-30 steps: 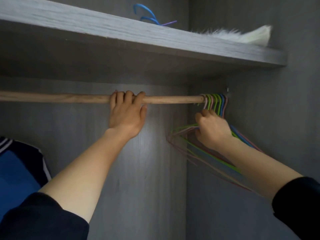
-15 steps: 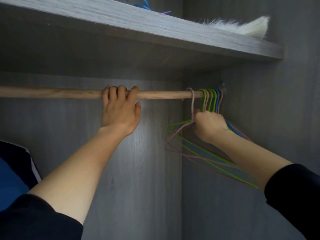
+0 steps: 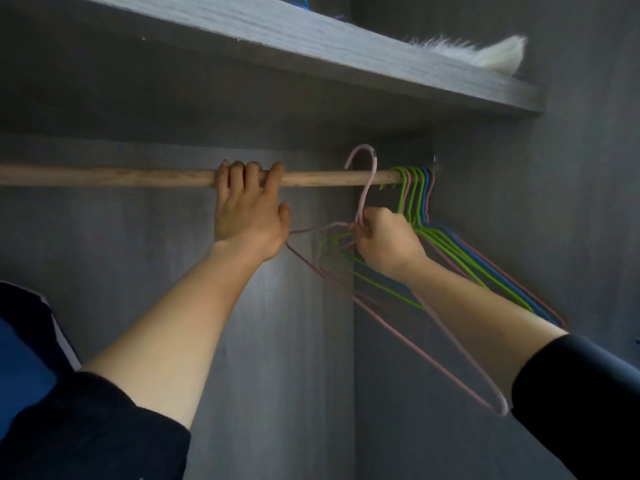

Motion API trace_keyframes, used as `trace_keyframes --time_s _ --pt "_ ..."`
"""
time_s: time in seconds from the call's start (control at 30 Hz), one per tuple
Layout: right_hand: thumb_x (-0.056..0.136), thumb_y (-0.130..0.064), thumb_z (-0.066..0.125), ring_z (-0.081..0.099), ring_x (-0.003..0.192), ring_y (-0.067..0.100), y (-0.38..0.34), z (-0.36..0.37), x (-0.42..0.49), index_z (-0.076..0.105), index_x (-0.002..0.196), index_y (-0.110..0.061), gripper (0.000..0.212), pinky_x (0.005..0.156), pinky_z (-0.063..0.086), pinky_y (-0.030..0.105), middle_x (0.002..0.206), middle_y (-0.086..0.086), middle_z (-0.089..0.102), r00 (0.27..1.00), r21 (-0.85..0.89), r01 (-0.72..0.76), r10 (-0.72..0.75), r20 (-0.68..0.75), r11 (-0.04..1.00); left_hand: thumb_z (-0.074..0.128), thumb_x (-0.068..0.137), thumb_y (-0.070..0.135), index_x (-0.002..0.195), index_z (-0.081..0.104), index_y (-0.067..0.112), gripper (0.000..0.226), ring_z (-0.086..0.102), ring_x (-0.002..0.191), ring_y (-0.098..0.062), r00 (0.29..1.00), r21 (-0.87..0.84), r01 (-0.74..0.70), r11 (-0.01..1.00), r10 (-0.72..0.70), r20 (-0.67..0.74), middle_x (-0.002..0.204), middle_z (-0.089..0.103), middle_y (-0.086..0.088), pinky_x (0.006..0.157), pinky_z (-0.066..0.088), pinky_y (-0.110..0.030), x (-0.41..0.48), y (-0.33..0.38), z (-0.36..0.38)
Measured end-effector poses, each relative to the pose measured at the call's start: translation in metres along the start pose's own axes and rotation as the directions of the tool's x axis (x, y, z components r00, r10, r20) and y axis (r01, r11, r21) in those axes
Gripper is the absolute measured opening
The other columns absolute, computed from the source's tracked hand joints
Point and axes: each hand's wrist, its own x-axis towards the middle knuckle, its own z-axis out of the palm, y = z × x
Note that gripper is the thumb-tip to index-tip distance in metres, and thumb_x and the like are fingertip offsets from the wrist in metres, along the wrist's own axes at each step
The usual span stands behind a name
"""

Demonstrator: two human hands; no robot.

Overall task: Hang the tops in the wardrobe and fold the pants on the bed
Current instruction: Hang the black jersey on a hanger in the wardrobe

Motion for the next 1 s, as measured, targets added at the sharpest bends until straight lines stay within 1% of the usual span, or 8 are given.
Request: trace_keyframes --time_s 0.17,0.3,0.43,0.5,0.6,0.77,0.9,1.0 --pt "0.094 -0.027 0.051 0.057 0.093 0.045 0.007 0.005 -0.065 0.058 0.085 -0.009 0.021 0.068 0.042 0.040 0.094 0.021 0.066 0.995 -0.016 -0.104 0.104 0.004 0.994 0.052 0.088 0.029 0.145 0.032 0.019 0.061 0.006 0.145 -0.032 0.996 -0.394 0.068 0.917 -0.043 0.074 0.156 0.015 -0.014 0.115 0.000 -0.049 -0.061 0.042 0.008" --pt "0.090 -0.025 0.055 0.054 0.076 0.036 0.027 -0.007 -0.127 0.054 0.074 -0.016 0.019 0.060 0.037 0.034 0.067 0.004 0.056 0.977 -0.020 -0.206 0.207 0.048 0.978 0.055 0.090 0.019 0.137 0.045 0.010 0.049 0.028 0.135 -0.037 0.981 -0.614 0.108 0.782 0.018 0.195 0.147 0.031 -0.019 0.112 0.020 -0.043 -0.128 0.088 0.015" --pt "0.089 -0.022 0.061 0.049 0.064 0.019 0.061 -0.038 -0.203 0.059 0.074 -0.022 0.015 0.057 0.033 0.029 0.062 -0.007 0.053 0.955 -0.032 -0.276 0.278 0.104 0.961 0.054 0.089 0.006 0.122 0.055 0.001 0.034 0.040 0.125 -0.037 0.972 -0.781 0.170 0.601 0.030 0.234 0.133 0.046 -0.021 0.107 0.028 -0.039 -0.177 0.139 0.001" --pt "0.089 -0.020 0.063 0.046 0.061 0.017 0.082 -0.058 -0.244 0.060 0.072 -0.015 0.018 0.055 0.033 0.028 0.060 -0.003 0.052 0.930 -0.033 -0.345 0.347 0.124 0.938 0.054 0.087 0.004 0.117 0.057 0.000 0.031 0.045 0.119 -0.037 0.967 -0.830 0.177 0.528 0.062 0.246 0.125 0.051 -0.021 0.104 0.029 -0.038 -0.207 0.173 -0.010" --pt "0.090 -0.020 0.064 0.038 0.055 0.011 0.108 -0.095 -0.307 0.055 0.059 -0.019 0.032 0.052 0.033 0.026 0.052 -0.007 0.044 0.886 0.017 -0.454 0.449 0.119 0.891 0.053 0.086 0.005 0.114 0.059 0.002 0.029 0.048 0.112 -0.035 0.944 -0.870 0.225 0.439 0.123 0.306 0.119 0.056 -0.017 0.099 0.027 -0.031 -0.258 0.231 -0.028" --pt "0.088 -0.012 0.067 0.056 0.055 0.013 0.155 -0.175 -0.416 0.072 0.086 0.000 0.013 0.053 0.047 0.027 0.064 0.009 0.064 0.776 0.085 -0.626 0.607 0.173 0.775 0.043 0.086 0.016 0.111 0.059 0.008 0.031 0.047 0.109 -0.030 0.858 -0.894 0.281 0.350 0.327 0.398 0.116 0.057 -0.013 0.098 0.035 -0.038 -0.347 0.341 -0.067" --pt "0.083 -0.001 0.068 0.055 0.053 0.010 0.197 -0.247 -0.497 0.072 0.086 0.003 0.007 0.054 0.050 0.023 0.072 0.021 0.068 0.684 0.063 -0.728 0.714 0.153 0.683 0.042 0.084 0.015 0.112 0.059 0.006 0.034 0.048 0.110 -0.032 0.787 -0.897 0.314 0.310 0.444 0.429 0.114 0.059 -0.015 0.097 0.034 -0.037 -0.403 0.439 -0.121" --pt "0.081 -0.004 0.071 0.058 0.058 0.010 0.226 -0.301 -0.556 0.073 0.084 -0.004 0.004 0.055 0.050 0.022 0.076 0.017 0.070 0.603 0.070 -0.798 0.789 0.120 0.599 0.037 0.085 0.017 0.115 0.058 0.004 0.039 0.047 0.113 -0.032 0.741 -0.898 0.329 0.292 0.510 0.437 0.117 0.059 -0.016 0.099 0.032 -0.036 -0.437 0.511 -0.163"
